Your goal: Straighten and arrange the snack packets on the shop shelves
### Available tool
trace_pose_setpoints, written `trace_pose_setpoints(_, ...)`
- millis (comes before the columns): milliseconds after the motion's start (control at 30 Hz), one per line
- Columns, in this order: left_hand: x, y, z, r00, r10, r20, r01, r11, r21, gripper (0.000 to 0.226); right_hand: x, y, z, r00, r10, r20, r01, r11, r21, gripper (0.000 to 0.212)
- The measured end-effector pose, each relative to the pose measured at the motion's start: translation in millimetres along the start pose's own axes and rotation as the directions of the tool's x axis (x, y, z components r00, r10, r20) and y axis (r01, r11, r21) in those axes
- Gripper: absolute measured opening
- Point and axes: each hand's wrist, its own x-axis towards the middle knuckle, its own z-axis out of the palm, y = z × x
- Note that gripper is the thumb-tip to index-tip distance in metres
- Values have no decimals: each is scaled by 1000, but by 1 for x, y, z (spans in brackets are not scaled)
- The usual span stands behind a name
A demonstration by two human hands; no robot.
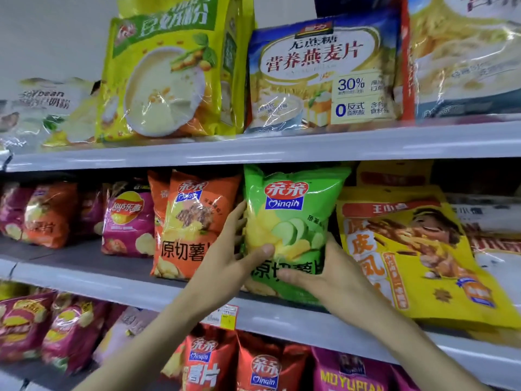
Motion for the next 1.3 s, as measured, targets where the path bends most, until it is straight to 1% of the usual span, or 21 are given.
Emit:
trace_pose_setpoints(100,-12,-9,-1,999,-52,9,52,998,20,79,-8,4,0,998,16,54,-14,999,-33,79)
trace_pose_setpoints(167,-17,-10,-2,996,-83,13,82,994,72,71,-9,2,-2,996,7,90,-5,1000,-22,77)
trace_pose_setpoints(233,-22,-9,-4,995,-101,7,99,986,131,65,-11,-1,-5,994,25,109,-23,1000,-17,83)
trace_pose_setpoints(333,-27,-6,-11,993,-113,-20,115,966,232,63,-21,-7,-14,992,72,108,-68,997,-36,97)
trace_pose_setpoints(400,-32,-3,-16,994,-108,-31,112,949,296,65,-32,-11,-20,990,115,84,-108,990,-89,98)
trace_pose_setpoints(467,-37,1,-21,995,-98,-20,98,915,392,67,-44,-16,-29,990,138,12,-134,974,-185,90)
trace_pose_setpoints(533,-42,7,-26,995,-93,25,66,852,520,68,-53,-22,-35,993,114,-40,-120,955,-270,69)
trace_pose_setpoints(600,-45,11,-29,992,-101,73,38,800,599,63,-60,-30,-39,994,96,-52,-108,928,-357,49)
trace_pose_setpoints(667,-45,15,-30,989,-104,101,15,770,638,52,-66,-41,-38,996,77,-46,-89,890,-448,41)
trace_pose_setpoints(733,-44,16,-32,989,-82,122,-22,739,673,49,-73,-55,-33,999,34,-28,-44,836,-546,41)
trace_pose_setpoints(800,-42,15,-35,988,-57,146,-64,701,710,52,-76,-68,-22,1000,19,7,-10,795,-607,44)
trace_pose_setpoints(867,-40,12,-41,984,-42,173,-98,685,722,56,-75,-80,-5,1000,7,19,6,765,-645,44)
trace_pose_setpoints(933,-40,8,-51,984,-10,180,-126,679,723,56,-72,-90,15,995,-84,-49,31,753,-657,40)
trace_pose_setpoints(1000,-39,-1,-69,987,28,158,-137,661,738,47,-65,-99,39,974,-195,-118,66,738,-671,35)
trace_pose_setpoints(1067,-39,-12,-93,988,55,143,-144,653,743,46,-55,-109,65,962,-240,-130,84,713,-696,34)
trace_pose_setpoints(1167,-39,-32,-138,989,14,147,-119,661,741,46,-36,-123,110,957,-263,-123,94,681,-726,35)
trace_pose_setpoints(1300,-37,-65,-204,992,-28,122,-80,604,793,53,-1,-149,177,967,-238,-85,102,676,-730,33)
